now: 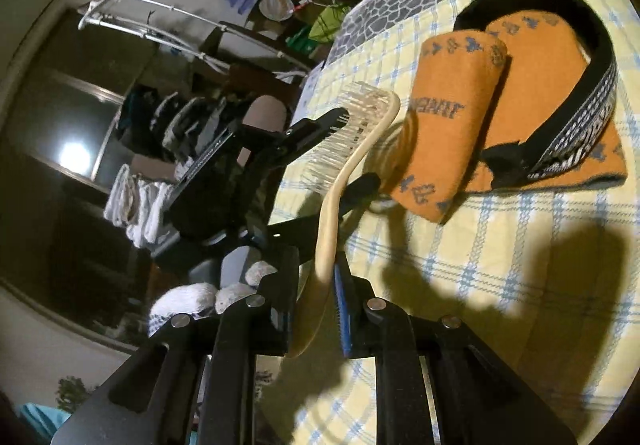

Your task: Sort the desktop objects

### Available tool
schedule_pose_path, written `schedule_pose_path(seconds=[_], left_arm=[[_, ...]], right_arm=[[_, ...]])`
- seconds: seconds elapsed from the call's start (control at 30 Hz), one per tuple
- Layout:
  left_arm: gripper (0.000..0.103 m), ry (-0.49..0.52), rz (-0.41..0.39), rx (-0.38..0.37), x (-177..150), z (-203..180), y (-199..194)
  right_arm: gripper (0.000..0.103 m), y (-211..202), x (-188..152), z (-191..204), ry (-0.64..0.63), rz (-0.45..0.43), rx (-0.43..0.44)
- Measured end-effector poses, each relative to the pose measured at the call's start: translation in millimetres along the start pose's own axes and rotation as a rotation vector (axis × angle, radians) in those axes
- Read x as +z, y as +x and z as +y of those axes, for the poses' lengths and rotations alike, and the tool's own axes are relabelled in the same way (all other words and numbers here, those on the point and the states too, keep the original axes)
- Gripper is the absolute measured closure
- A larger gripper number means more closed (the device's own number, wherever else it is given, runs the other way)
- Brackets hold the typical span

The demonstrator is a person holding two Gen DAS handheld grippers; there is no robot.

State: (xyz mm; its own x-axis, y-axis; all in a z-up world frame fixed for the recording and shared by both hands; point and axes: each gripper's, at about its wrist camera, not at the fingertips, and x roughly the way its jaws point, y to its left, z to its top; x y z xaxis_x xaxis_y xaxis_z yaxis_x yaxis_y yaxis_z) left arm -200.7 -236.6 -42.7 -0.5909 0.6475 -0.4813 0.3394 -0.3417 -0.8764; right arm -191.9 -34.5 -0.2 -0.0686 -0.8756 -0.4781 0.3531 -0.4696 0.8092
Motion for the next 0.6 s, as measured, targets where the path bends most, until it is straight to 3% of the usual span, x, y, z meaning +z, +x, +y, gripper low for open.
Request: schedule_pose_path(seconds=[0.2, 0.6], left_arm=[[0.045, 0.078, 0.0, -0.013, -5.6, -25.7, -3.4], [0.048, 0.184, 0.04, -0.014, -33.3, -64.9, 4.2]], right_arm=[[0.088, -14.2, 1.6, 4.3, -0.05, -0.02, -0.054], [0.085, -27.6, -12.2, 29.7, -0.273, 0.003, -0.334]])
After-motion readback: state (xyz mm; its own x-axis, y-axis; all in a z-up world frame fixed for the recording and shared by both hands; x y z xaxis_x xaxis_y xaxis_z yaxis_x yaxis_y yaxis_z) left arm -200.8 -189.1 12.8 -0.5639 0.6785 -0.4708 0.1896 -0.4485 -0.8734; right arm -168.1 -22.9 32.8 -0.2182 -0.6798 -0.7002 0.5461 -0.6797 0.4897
